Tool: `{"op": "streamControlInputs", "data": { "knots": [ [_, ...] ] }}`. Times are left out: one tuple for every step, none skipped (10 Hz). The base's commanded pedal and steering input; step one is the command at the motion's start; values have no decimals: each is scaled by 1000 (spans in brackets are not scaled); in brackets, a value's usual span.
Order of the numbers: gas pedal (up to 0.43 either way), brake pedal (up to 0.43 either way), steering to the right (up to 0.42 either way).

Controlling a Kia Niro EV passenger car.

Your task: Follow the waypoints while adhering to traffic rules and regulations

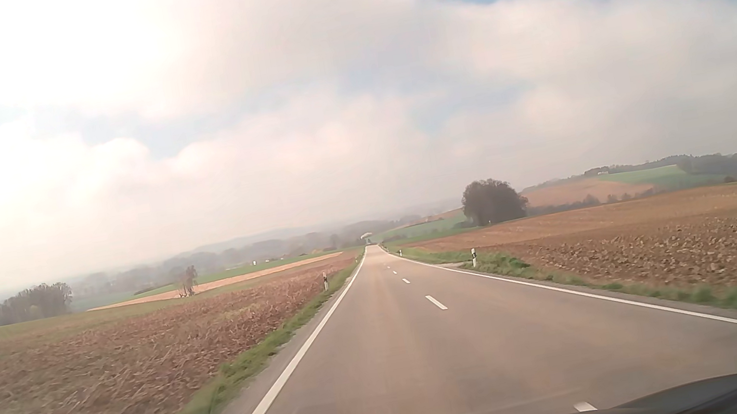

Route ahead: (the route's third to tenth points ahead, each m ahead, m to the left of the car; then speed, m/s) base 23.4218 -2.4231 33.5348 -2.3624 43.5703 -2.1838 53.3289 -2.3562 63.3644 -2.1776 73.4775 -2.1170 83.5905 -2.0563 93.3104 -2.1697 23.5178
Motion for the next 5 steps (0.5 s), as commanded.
{"op": "streamControlInputs", "data": {
  "knots": [
    [150,0,1],
    [150,0,2],
    [150,0,2],
    [150,0,2],
    [150,0,2]
  ]
}}
